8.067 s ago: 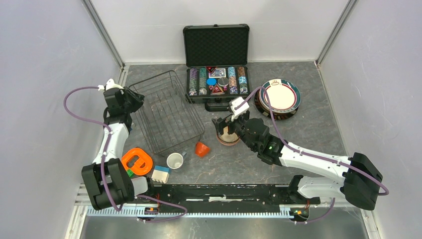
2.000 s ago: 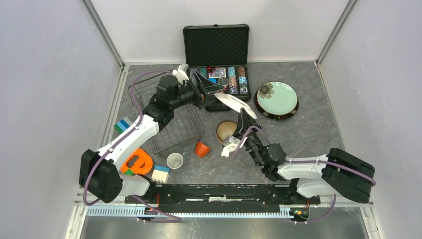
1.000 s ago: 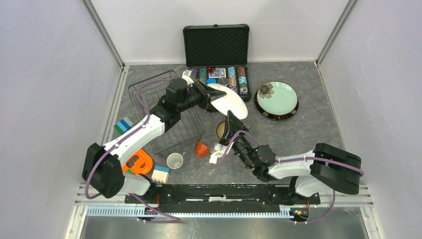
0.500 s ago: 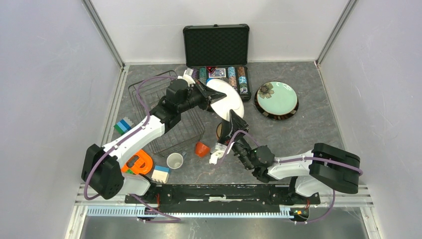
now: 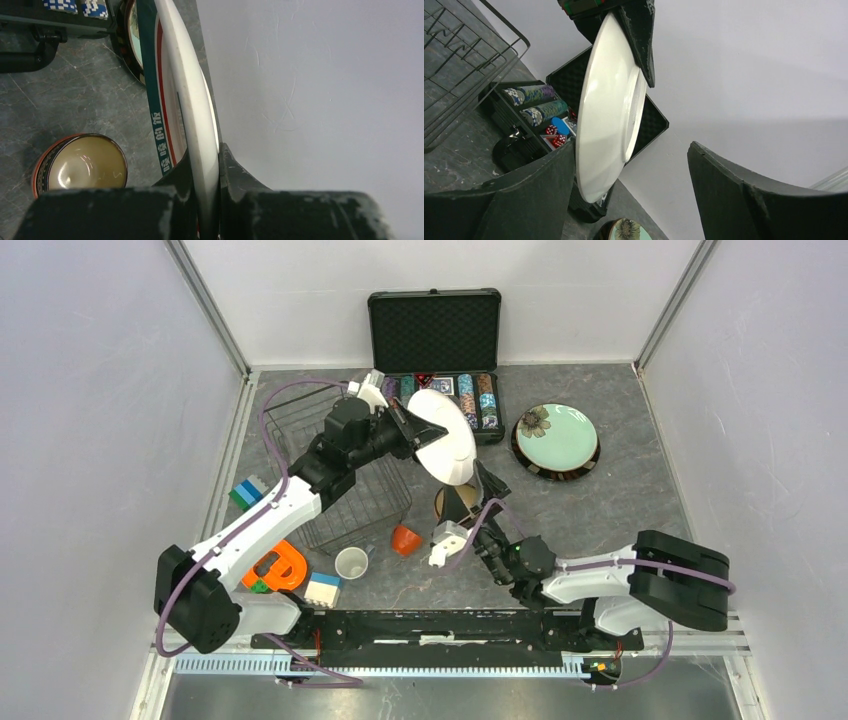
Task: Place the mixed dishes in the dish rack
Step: Pick up the plate at the center of the board, then insert the plate into the dish rack.
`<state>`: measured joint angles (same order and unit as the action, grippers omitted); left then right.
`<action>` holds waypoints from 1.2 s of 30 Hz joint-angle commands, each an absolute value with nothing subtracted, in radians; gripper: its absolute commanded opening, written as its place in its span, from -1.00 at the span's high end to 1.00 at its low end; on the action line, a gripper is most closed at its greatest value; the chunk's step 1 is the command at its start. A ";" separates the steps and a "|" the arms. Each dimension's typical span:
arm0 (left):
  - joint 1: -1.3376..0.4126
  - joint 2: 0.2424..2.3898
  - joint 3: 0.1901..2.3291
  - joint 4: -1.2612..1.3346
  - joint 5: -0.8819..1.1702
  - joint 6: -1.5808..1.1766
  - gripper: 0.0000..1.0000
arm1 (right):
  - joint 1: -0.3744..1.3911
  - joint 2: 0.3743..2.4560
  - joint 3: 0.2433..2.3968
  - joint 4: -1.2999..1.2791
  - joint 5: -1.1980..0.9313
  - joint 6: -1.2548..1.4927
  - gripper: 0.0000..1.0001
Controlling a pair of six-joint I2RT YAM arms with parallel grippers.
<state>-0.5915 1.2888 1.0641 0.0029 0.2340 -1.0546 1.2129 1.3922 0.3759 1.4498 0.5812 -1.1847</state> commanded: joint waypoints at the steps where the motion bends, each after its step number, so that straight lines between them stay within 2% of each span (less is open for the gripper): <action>1: -0.582 1.251 1.112 0.006 0.190 -0.918 0.96 | 1.215 1.291 0.322 1.788 0.616 -1.116 -0.71; 5: -0.581 1.256 1.121 0.006 0.200 -0.913 0.95 | 1.214 1.235 0.318 1.666 0.604 -1.033 -0.73; 14: -0.581 1.251 1.123 0.007 0.212 -0.914 0.96 | 1.213 1.206 0.345 1.575 0.634 -0.964 -0.78; 23: -0.581 1.228 1.127 -0.059 0.185 -0.868 0.95 | 1.197 1.088 0.428 1.159 0.569 -0.699 -0.81; 30: -0.580 1.215 1.159 -0.129 0.140 -0.794 0.96 | 1.119 1.036 0.505 0.869 0.532 -0.465 -0.83; 36: -0.567 1.200 1.174 -0.187 0.092 -0.739 0.95 | 1.052 1.061 0.560 0.718 0.638 -0.346 -0.85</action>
